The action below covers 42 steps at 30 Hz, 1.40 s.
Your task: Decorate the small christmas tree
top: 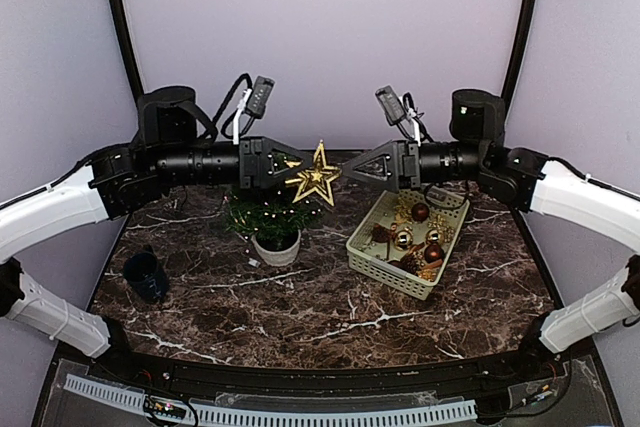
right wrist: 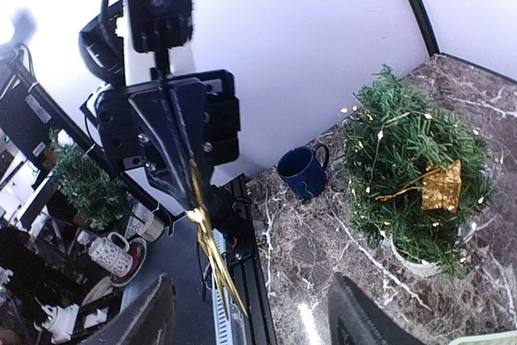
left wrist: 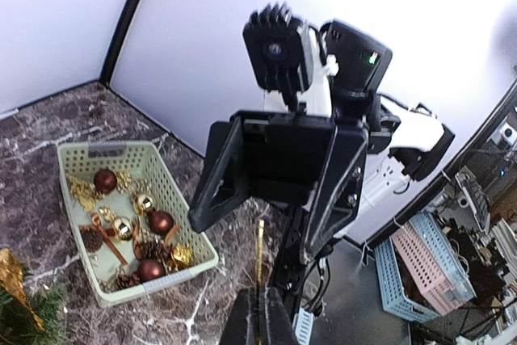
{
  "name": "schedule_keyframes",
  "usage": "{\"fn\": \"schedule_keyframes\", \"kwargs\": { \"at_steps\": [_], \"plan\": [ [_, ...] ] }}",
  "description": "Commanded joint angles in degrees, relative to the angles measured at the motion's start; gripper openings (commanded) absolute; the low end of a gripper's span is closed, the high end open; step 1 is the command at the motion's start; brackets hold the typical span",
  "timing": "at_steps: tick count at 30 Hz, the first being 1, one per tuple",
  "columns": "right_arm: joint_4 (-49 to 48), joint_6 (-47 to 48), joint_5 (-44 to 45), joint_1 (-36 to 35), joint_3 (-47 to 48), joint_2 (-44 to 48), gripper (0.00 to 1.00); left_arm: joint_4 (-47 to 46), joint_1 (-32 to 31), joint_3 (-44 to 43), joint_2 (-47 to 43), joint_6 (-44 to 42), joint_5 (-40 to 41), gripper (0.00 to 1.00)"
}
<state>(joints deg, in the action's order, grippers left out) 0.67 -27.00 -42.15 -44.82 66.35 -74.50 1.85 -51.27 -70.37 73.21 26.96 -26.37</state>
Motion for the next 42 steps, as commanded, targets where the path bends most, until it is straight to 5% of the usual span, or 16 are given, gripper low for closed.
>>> {"fn": "schedule_keyframes", "kwargs": {
  "at_steps": [1, 4, 9, 19, 28, 33, 37, 38, 42],
  "plan": [
    [-13.8, -6.5, 9.9, 0.0, -4.2, 2.8, 0.80, -12.0, 0.1, 3.2, -4.8, 2.1, 8.2, 0.00],
    [-24.6, -11.9, 13.9, 0.0, -9.2, 4.0, 0.91, -15.1, 0.0, 5.6, -6.5, 3.3, 10.5, 0.00],
    [-37.9, -16.9, 14.2, -2.1, -13.7, 3.0, 0.92, -22.5, 0.0, 10.1, -9.8, 5.8, 13.2, 0.00],
    [-41.4, -15.3, 16.8, -11.0, -5.6, -5.9, 0.75, -28.8, 0.0, 14.7, -12.7, 6.9, 13.9, 0.00],
    [-43.6, -15.7, 15.2, -13.7, 0.8, -12.1, 0.37, -30.0, 0.0, 15.5, -13.2, 7.4, 13.3, 0.00],
    [-43.2, -15.5, 17.2, -14.1, 1.7, -12.5, 0.01, -29.0, 0.1, 15.7, -13.4, 6.9, 13.4, 0.00],
    [-36.7, -11.0, 19.8, -14.2, 3.6, -11.8, 0.00, -25.6, 0.2, 14.7, -13.3, 5.9, 12.9, 0.01],
    [-33.0, -9.1, 20.9, -14.2, 4.7, -11.6, 0.00, -24.5, 0.1, 14.0, -13.4, 5.0, 13.3, 0.05],
    [-15.9, -1.4, 27.0, -13.7, 12.2, -12.3, 0.00, -14.8, 1.2, 11.4, -15.1, 1.1, 16.9, 0.53]
  ]
}}
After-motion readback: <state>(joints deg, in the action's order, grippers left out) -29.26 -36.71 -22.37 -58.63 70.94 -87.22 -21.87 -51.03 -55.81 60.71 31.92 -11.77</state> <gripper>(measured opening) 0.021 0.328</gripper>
